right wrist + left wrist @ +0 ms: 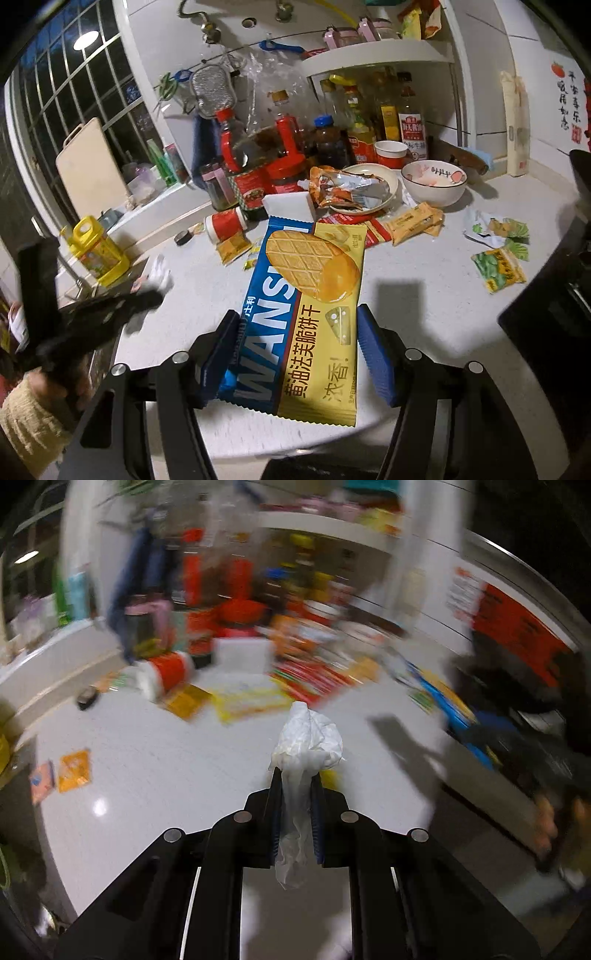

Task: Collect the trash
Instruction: 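Lower both tools into the black trash bag and release the items, then grasp the orange sauce pouch beside the plate with the right tool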

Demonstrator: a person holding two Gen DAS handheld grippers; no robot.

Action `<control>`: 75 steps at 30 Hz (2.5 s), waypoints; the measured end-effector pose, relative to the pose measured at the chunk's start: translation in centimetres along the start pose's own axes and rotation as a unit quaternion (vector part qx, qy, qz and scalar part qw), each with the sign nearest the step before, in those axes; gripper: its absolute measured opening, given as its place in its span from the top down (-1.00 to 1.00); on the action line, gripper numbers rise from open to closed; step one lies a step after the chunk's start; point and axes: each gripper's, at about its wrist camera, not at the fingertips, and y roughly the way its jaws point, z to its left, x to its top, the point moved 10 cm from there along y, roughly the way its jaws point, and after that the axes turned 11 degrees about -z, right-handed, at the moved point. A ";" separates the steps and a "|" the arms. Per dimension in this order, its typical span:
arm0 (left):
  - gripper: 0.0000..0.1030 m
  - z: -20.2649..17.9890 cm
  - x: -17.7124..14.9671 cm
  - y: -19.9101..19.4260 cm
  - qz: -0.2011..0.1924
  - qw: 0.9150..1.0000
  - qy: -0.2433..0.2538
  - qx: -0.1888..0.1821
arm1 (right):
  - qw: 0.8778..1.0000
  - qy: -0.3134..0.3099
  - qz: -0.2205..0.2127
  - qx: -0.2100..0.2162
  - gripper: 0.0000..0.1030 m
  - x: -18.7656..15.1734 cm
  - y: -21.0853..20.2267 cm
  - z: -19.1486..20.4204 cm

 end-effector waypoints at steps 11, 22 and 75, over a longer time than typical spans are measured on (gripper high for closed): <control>0.75 -13.4 -15.6 -3.1 0.172 0.975 0.034 -0.135 | 0.991 0.018 0.132 -0.032 -0.22 -11.9 -7.9 -3.2; 0.75 -13.7 -34.8 6.4 0.342 0.932 0.051 -0.108 | 0.946 0.036 0.318 -0.053 -0.22 -31.5 -5.4 -7.2; -0.81 2.9 -8.1 -0.6 0.038 0.985 -0.129 0.106 | 0.973 -0.224 0.010 -0.059 -0.89 11.6 23.6 -3.6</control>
